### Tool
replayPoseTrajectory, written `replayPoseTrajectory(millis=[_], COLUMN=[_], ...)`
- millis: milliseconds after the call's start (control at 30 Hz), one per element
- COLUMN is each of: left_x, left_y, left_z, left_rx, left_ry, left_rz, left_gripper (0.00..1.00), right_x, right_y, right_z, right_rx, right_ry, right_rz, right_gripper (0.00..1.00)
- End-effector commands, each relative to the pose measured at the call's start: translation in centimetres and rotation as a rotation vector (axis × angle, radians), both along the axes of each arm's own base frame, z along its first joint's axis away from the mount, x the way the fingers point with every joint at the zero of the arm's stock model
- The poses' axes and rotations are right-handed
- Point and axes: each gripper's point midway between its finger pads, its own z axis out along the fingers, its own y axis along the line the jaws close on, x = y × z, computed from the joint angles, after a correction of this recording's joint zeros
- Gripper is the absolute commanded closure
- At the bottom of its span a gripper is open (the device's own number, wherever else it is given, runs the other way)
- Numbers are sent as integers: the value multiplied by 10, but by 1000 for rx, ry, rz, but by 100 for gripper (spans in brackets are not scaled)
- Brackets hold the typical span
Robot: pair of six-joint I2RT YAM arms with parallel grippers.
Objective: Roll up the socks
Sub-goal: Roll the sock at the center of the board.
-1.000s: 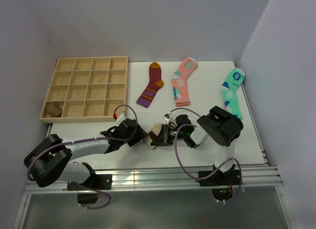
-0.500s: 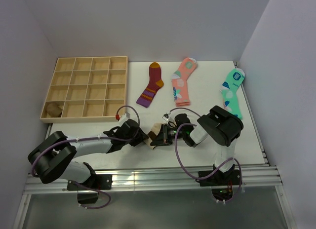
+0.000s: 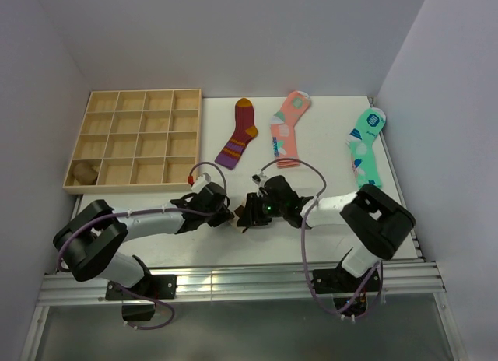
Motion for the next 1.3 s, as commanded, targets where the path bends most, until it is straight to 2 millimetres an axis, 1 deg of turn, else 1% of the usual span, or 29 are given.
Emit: replayPoseTrajectory(millis=[0, 33, 100, 133, 200, 233, 333, 367, 433, 467, 567, 667, 700, 767, 800, 900, 933, 1033, 1100, 1200, 1233, 1267], left_x=[-8, -6, -6, -6, -6, -7, -8, -10, -10, -11, -11, -11, -10, -10, -10, -10, -10, -10, -9, -7, -6, -5], left_y=[18, 18, 17, 16, 17, 19, 21, 24, 25, 27, 27, 26, 26, 26, 26, 26, 26, 27, 27, 25, 25, 25], left_z=[-10, -9, -6, -5, -5, -6, -8, -9, -9, -10, -9, -8, -8, -8, -7, -6, -5, -6, -5, -3, -2, -1], left_rx=[131, 138, 138, 140, 149, 155, 166, 176, 179, 184, 184, 180, 180, 178, 177, 178, 176, 184, 188, 187, 186, 188], left_ry=[27, 25, 22, 21, 27, 31, 42, 50, 52, 57, 57, 55, 54, 56, 55, 51, 49, 48, 49, 45, 43, 43], left_rz=[-17, -19, -26, -30, -29, -25, -17, -14, -8, -4, 0, 0, 0, 0, 0, -1, 1, 0, -3, -1, 2, 2], left_gripper=[96, 96, 97, 99, 99, 99, 99, 99, 99, 99, 99, 100, 100, 99, 99, 99, 99, 98, 97, 94, 90, 88], right_x=[16, 22, 18, 23, 24, 20, 19, 15, 11, 7, 3, 1, 0, -1, -1, -1, -1, -7, -9, -14, -15, -17], right_y=[-13, -18, -12, -15, -13, -9, -2, 4, 11, 16, 22, 25, 25, 25, 23, 19, 15, 10, 10, 10, 14, 15], right_z=[3, 11, 19, 24, 30, 32, 39, 42, 45, 44, 44, 37, 30, 23, 15, 6, 0, -14, -19, -29, -28, -33], right_rx=[-254, -294, -303, -320, -334, -338, -355, -352, -345, -343, -348, -365, -379, -394, -414, -447, -472, -500, -510, -544, -533, -542], right_ry=[-235, -296, -358, -392, -433, -449, -500, -524, -543, -549, -562, -558, -551, -543, -535, -524, -516, -486, -474, -452, -447, -437], right_rz=[-55, -98, -86, -116, -120, -108, -98, -79, -59, -39, -19, -4, 7, 16, 20, 17, 12, 37, 49, 92, 107, 120], right_gripper=[60, 61, 60, 61, 62, 62, 62, 62, 62, 62, 63, 63, 63, 63, 63, 62, 60, 59, 58, 57, 57, 57])
